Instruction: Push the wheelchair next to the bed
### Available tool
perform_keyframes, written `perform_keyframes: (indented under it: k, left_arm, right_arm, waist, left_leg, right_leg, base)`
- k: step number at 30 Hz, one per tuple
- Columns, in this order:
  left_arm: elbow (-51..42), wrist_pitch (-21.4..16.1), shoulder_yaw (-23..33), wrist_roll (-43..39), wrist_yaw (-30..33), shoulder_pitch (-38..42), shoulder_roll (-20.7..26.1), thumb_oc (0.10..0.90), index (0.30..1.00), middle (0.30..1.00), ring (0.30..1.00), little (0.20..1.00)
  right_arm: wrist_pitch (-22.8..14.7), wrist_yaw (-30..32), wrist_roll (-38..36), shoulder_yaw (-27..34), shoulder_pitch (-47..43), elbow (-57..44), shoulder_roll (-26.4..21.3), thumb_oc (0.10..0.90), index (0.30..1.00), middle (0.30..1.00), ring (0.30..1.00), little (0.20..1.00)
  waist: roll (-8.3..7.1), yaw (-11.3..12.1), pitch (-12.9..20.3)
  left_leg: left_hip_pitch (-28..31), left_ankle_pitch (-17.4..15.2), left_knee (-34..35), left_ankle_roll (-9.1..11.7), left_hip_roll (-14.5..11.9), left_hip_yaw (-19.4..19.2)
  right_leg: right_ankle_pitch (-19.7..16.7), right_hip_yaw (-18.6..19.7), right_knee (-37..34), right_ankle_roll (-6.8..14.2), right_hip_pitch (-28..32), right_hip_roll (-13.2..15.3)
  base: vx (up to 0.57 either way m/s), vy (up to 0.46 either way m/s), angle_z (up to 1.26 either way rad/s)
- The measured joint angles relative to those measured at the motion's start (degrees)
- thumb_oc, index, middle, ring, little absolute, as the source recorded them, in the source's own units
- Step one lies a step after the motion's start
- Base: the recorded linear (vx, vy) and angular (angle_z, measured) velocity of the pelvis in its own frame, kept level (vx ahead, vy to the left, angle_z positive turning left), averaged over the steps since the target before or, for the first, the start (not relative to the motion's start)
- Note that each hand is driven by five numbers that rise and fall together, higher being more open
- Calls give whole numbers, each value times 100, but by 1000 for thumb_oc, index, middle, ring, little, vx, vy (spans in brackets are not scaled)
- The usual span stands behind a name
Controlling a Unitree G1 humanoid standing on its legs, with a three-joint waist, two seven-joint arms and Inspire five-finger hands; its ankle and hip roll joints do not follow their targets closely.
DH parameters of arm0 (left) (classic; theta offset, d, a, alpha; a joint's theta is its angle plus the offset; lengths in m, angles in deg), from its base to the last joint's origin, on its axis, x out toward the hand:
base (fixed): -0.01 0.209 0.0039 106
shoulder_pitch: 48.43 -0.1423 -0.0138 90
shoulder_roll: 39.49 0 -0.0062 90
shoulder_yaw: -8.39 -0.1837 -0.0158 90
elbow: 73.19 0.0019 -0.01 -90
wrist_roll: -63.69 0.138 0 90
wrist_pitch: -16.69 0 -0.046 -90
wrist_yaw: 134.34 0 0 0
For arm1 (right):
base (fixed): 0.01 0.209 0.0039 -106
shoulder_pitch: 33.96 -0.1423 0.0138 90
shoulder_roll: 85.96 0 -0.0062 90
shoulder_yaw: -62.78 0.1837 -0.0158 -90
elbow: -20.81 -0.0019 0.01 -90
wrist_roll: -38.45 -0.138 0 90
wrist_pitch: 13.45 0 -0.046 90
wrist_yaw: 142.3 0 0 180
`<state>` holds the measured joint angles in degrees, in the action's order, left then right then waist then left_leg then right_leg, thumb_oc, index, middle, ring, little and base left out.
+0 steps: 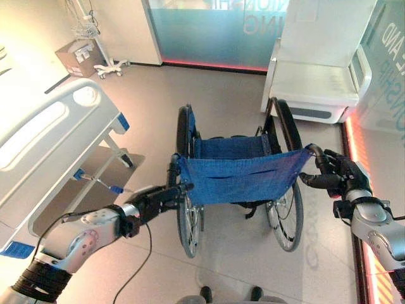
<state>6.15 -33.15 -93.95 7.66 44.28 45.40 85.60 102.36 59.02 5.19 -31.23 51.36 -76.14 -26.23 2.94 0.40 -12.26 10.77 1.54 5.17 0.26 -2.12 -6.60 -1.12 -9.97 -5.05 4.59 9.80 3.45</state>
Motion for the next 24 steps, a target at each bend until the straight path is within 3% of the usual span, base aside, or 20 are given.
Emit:
perform_keyframes:
  k: [24]
  left_arm:
    - [-45,-220,-3,-447,607,18,-136,400,300,300,300,300]
  right_arm:
    - [10,56,139,-111,-213,173,-8,400,300,300,300,300]
  waist:
    - [-41,37,-26]
  left_leg:
    - [-3,1,0,-1,7,5]
  right_leg:
    - [-6,-3,-1,10,0,6]
  base:
    - [1,-7,0]
